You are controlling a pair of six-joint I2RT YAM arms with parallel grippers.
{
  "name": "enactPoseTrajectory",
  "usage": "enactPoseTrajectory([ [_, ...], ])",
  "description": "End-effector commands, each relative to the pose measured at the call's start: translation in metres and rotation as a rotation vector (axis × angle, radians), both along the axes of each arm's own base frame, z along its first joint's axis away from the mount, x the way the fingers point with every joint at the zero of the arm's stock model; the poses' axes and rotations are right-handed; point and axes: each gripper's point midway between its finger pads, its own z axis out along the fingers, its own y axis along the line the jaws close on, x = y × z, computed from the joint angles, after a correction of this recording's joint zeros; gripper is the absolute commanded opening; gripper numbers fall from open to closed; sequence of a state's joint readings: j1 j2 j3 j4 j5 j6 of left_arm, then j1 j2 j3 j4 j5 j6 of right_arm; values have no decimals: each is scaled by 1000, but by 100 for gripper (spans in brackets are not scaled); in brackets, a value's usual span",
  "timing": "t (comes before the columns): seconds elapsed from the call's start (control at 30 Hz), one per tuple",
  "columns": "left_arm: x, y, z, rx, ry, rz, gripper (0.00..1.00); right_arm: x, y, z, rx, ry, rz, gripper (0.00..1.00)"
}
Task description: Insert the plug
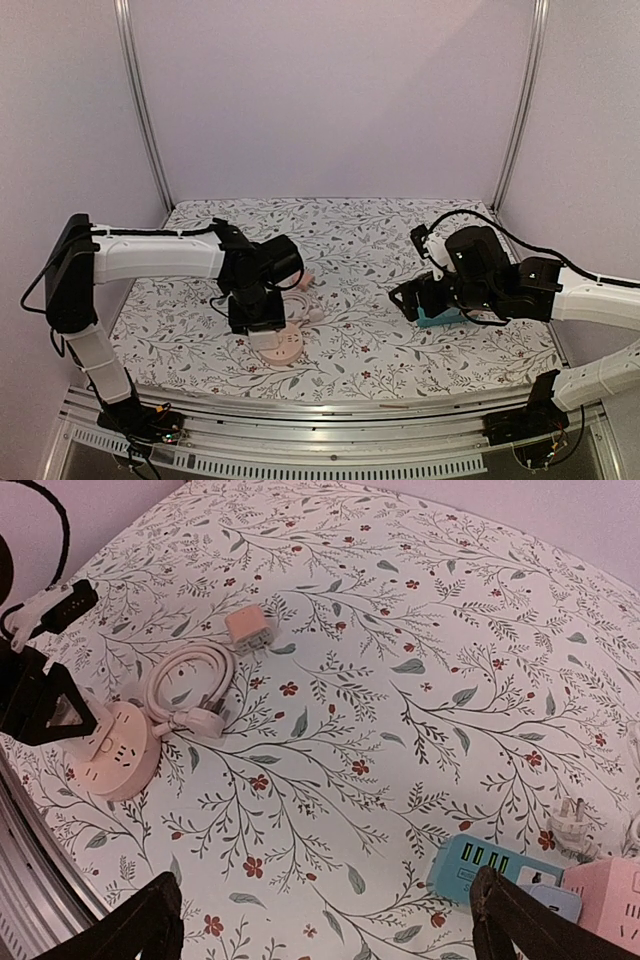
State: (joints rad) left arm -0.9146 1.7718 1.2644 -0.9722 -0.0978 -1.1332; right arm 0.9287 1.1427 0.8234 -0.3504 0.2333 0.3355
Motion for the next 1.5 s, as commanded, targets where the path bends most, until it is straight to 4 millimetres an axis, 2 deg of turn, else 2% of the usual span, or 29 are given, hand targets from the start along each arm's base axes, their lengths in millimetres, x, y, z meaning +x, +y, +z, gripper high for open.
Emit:
enactPoseTrajectory([
  [0.0,-9,8,-39,22,76,9,0,2,1,-3,-6,3,-6,99],
  [0.2,-13,11,-61,40,123,-1,0,3,2,-3,-8,3,-4,99],
  [0.47,-10,15,-77,79,141,-15,0,4,2,-4,-12,2,-5,99],
  [0.83,16,14,-64,197,86,-104,0,5,2,-6,-23,5,-5,99],
  [1.1,17,18,-64,214,109,-162,1,6,3,-8,-30,9,-4,99],
  [1.27,15,15,-61,184,104,-176,14,5,3,-8,-29,8,-3,99],
  [1.33,16,13,-58,166,96,-179,23,5,3,-8,-29,8,-3,99],
  [1.43,17,11,-50,147,78,-183,51,5,4,-8,-28,10,-2,99],
  [1.47,18,10,-47,140,71,-185,66,5,4,-8,-28,11,-1,99],
])
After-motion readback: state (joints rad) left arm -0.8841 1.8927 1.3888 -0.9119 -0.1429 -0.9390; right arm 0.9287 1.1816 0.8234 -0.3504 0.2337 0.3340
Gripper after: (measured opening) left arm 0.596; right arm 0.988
